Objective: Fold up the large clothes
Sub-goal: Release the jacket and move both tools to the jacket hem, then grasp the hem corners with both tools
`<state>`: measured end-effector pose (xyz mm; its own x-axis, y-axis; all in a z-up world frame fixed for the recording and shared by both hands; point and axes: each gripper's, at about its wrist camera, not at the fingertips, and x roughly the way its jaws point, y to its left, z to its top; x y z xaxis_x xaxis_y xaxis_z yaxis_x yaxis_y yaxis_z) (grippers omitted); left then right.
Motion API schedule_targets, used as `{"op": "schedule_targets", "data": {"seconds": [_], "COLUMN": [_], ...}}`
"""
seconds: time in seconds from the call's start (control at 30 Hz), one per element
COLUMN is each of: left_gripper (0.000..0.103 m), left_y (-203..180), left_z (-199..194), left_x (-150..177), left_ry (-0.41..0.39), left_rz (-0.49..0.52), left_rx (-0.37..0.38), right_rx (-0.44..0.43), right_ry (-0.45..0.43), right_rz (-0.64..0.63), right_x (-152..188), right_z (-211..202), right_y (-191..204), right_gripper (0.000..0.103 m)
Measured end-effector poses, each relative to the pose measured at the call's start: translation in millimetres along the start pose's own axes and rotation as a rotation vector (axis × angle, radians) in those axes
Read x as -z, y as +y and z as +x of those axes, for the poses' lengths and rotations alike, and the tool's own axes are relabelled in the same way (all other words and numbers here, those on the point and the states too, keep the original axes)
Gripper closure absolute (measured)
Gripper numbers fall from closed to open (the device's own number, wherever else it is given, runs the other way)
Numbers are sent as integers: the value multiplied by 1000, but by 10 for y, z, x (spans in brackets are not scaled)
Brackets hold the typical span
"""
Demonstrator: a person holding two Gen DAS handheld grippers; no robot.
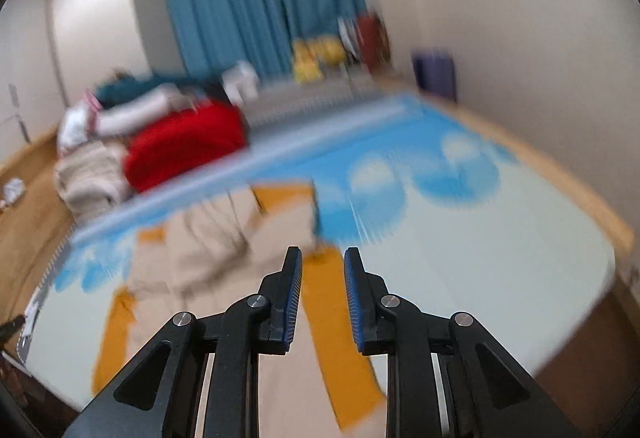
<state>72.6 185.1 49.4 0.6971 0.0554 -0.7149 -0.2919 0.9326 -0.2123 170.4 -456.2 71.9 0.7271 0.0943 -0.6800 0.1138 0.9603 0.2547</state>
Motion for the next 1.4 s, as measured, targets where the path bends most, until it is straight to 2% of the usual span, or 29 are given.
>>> {"op": "schedule_targets", "data": {"seconds": [0.1, 0.2, 0.33, 0.4, 0.43, 0.5, 0.57, 0.63, 0.77, 1.03, 1.1, 1.13, 1.17, 1.2, 1.23, 1.3, 1.33, 1.4], "left_gripper": [65, 65, 65, 65, 63, 66, 63, 63, 63, 64, 78, 94, 98, 99, 100, 100, 100, 97], "left_y": [116, 344, 516, 576, 609, 631, 585, 510, 461, 361, 342, 328, 322, 312, 289, 234, 211, 249], "left_z": [195, 484, 887, 1035, 1102, 1256, 1275, 1293, 1386, 1475, 1464, 1455, 1436, 1381, 1302, 1155, 1111, 1163], "left_x": [67, 163, 472, 624, 710, 828, 839, 848, 911, 998, 1013, 1021, 1021, 1011, 992, 969, 990, 1071], "left_ry": [85, 227, 416, 452, 452, 544, 538, 543, 590, 623, 626, 628, 625, 613, 598, 580, 587, 634], "left_rz": [-11, -149, -230, -244, -251, -272, -267, -216, -200, -111, -97, -80, -77, -76, -68, -49, -41, -45], "left_rx": [-60, -35, -35, -30, -31, -95, -42, -77, -65, -130, -125, -125, -115, -101, -86, -52, -31, -43], "right_rx": [4, 51, 129, 141, 146, 166, 176, 177, 186, 180, 171, 165, 157, 136, 117, 98, 103, 141], "right_ry": [189, 354, 538, 565, 577, 600, 616, 625, 634, 646, 654, 659, 663, 665, 654, 603, 569, 542], "right_rz": [34, 51, 62, 54, 47, 28, 26, 32, 21, 4, -7, -15, -26, -36, -32, -12, 10, 40], "right_x": [249, 511, 839, 946, 981, 1064, 1111, 1152, 1201, 1245, 1242, 1252, 1250, 1248, 1232, 1140, 1087, 1063], "right_z": [394, 741, 1147, 1230, 1270, 1375, 1426, 1458, 1484, 1468, 1509, 1505, 1523, 1515, 1473, 1318, 1223, 1140], "right_y": [-221, -378, -478, -486, -476, -493, -506, -531, -536, -500, -439, -417, -379, -343, -328, -308, -335, -400], "right_gripper": [78, 76, 74, 73, 71, 69, 69, 67, 66, 66, 66, 67, 71, 91, 98, 99, 99, 100]}}
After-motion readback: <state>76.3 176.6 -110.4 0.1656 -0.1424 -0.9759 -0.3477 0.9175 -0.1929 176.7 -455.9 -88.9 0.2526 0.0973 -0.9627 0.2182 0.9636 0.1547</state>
